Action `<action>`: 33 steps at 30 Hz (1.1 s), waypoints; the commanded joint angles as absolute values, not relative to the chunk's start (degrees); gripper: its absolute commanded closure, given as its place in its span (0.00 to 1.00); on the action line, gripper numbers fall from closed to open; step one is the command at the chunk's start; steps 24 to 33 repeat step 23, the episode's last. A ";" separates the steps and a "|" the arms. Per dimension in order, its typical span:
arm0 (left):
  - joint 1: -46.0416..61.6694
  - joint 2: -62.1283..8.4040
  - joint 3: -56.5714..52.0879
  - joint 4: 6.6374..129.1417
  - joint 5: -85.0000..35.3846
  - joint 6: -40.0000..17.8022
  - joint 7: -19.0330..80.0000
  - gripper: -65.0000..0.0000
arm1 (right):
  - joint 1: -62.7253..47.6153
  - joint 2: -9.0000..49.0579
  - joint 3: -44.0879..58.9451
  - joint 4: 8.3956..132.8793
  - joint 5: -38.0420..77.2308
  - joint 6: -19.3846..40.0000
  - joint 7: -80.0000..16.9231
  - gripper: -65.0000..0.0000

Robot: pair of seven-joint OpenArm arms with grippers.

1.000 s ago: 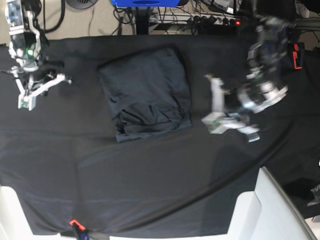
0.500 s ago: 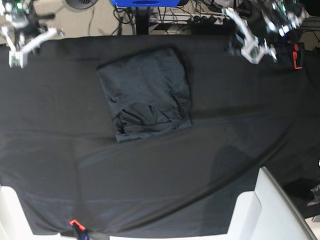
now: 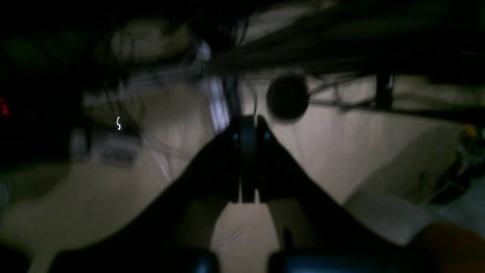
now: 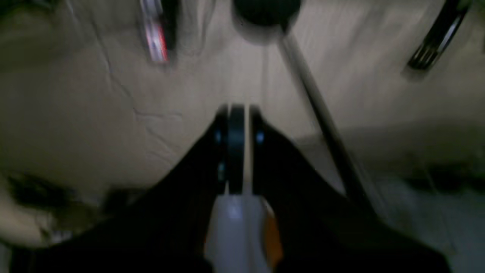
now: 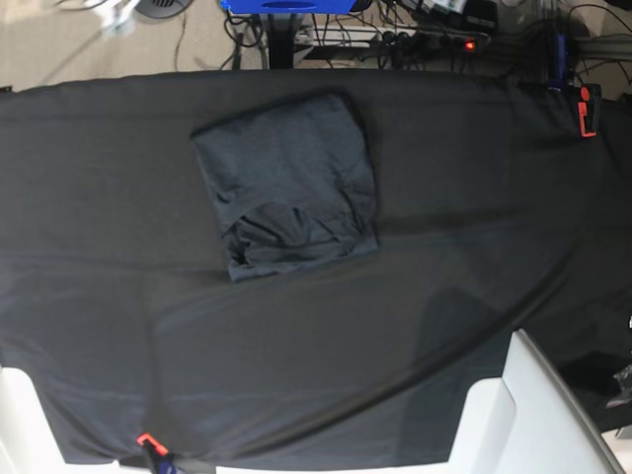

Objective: Fold the T-shirt properly

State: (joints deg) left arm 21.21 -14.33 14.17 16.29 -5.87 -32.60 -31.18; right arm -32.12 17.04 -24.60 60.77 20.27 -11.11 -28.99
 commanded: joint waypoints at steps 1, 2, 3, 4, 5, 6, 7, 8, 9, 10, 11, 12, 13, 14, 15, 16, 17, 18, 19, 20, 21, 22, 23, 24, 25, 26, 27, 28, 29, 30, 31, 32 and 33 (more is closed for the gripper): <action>18.24 -14.81 17.54 10.68 -6.02 -33.10 -33.54 1.00 | -30.11 16.22 -26.77 55.78 20.00 -11.30 -27.12 0.96; 14.37 -13.49 21.67 4.18 -6.11 -33.10 -34.07 1.00 | -26.95 14.37 -29.49 47.52 20.00 -11.30 -24.31 0.96; 11.56 -12.26 24.92 0.40 -6.20 -33.01 -33.80 1.00 | -23.69 12.44 -31.96 38.99 20.00 -11.30 -20.70 0.96; 9.63 -11.38 27.91 0.00 -6.37 -33.01 -32.92 1.00 | -20.09 10.07 -35.03 29.14 20.00 -11.30 -15.96 0.96; 8.92 -10.95 29.76 0.00 -6.46 -32.92 -31.96 1.00 | -17.19 7.87 -37.67 20.35 20.00 -11.30 -11.47 0.96; 8.48 -10.68 30.81 0.00 -6.46 -32.40 -30.64 1.00 | -14.73 5.49 -40.13 12.44 20.09 -11.30 -6.29 0.96; 8.48 -10.59 31.43 1.36 -6.37 -31.08 -29.14 1.00 | -13.05 2.95 -42.33 5.41 20.09 -11.30 -0.40 0.96; 8.48 -10.59 31.87 3.56 -6.20 -29.05 -27.56 1.00 | -12.35 1.19 -44.09 0.00 20.09 -11.30 5.41 0.96; 8.66 -10.59 31.87 5.49 -6.11 -26.95 -26.59 1.00 | -12.26 0.31 -44.79 0.00 20.09 -11.30 10.33 0.96; 8.66 -10.68 31.52 6.64 -6.29 -25.01 -25.98 1.00 | -12.53 0.04 -44.79 0.00 20.09 -11.30 13.85 0.96; 8.66 -10.68 31.52 6.90 -6.37 -23.43 -25.80 1.00 | -12.88 0.04 -44.62 0.00 20.26 -11.30 16.22 0.96; 8.57 -10.77 31.52 6.90 -6.20 -21.76 -25.89 1.00 | -13.49 0.04 -44.35 0.00 20.26 -11.38 17.71 0.96; 8.57 -10.95 31.78 6.90 -6.20 -20.09 -25.89 1.00 | -13.93 0.13 -43.91 0.00 20.35 -11.47 19.03 0.96; 8.57 -11.03 31.87 6.90 -6.20 -18.77 -25.98 1.00 | -14.29 0.22 -43.12 0.00 20.35 -11.47 19.91 0.96; 8.48 -11.03 31.96 6.90 -6.20 -17.71 -25.98 1.00 | -14.73 0.57 -41.98 1.01 20.35 -11.47 20.44 0.96; 8.48 -11.30 31.96 6.90 -6.20 -17.01 -25.98 1.00 | -15.08 0.66 -40.84 2.24 20.35 -11.47 20.70 0.96; 8.48 -11.91 31.96 6.90 -6.20 -16.84 -25.98 1.00 | -15.16 0.75 -39.69 3.47 20.35 -11.47 20.79 0.96; 8.48 -12.26 31.96 6.99 -6.20 -16.66 -26.07 1.00 | -15.25 0.75 -38.46 4.53 20.35 -11.47 20.88 0.96; 8.40 -12.53 31.96 7.16 -6.20 -16.66 -26.07 1.00 | -15.34 0.84 -37.23 5.05 20.35 -11.47 20.88 0.96; 8.40 -12.62 31.96 7.16 -6.20 -16.66 -26.07 1.00 | -15.34 0.84 -36.26 5.32 20.35 -11.47 20.88 0.96; 8.40 -12.62 31.69 7.16 -6.20 -16.66 -26.07 1.00 | -15.34 0.84 -35.47 5.49 20.35 -11.47 20.88 0.96; 8.48 -12.62 31.60 7.08 -6.20 -16.66 -26.07 1.00 | -15.25 0.84 -35.12 5.49 20.35 -11.47 20.88 0.96; 8.48 -12.62 31.60 7.08 -6.20 -16.66 -25.98 1.00 | -15.16 0.92 -35.12 5.49 20.35 -11.47 20.88 0.96; 8.48 -12.62 31.60 7.08 -6.20 -16.66 -25.98 1.00 | -15.16 0.92 -35.12 5.49 20.35 -11.47 20.88 0.96; 8.48 -12.62 31.60 7.08 -6.20 -16.66 -25.98 1.00 | -15.16 0.92 -35.12 5.49 20.35 -11.47 20.88 0.96; 8.48 -12.62 31.60 7.08 -6.20 -16.66 -25.98 1.00 | -15.16 0.92 -35.12 5.49 20.35 -11.47 20.88 0.96; 8.48 -12.62 31.60 7.08 -6.20 -16.66 -25.98 1.00 | -15.16 0.92 -35.12 5.49 20.35 -11.47 20.88 0.96; 8.48 -12.62 31.60 7.08 -6.20 -16.66 -25.98 1.00 | -15.16 0.92 -35.12 5.49 20.35 -11.47 20.88 0.96; 8.48 -12.62 31.60 7.08 -6.20 -16.66 -25.98 1.00 | -15.16 0.92 -35.12 5.49 20.35 -11.47 20.88 0.96; 8.48 -12.62 31.60 7.08 -6.20 -16.66 -25.98 1.00 | -15.16 0.92 -35.12 5.49 20.35 -11.47 20.88 0.96; 8.48 -12.62 31.60 7.08 -6.20 -16.66 -25.98 1.00 | -15.16 0.92 -35.12 5.49 20.35 -11.47 20.88 0.96; 8.48 -12.62 31.60 7.08 -6.20 -16.66 -25.98 1.00 | -15.16 0.92 -35.12 5.49 20.35 -11.47 20.88 0.96; 8.48 -12.62 31.60 7.08 -6.20 -16.66 -25.98 1.00 | -15.16 0.92 -35.12 5.49 20.35 -11.47 20.88 0.96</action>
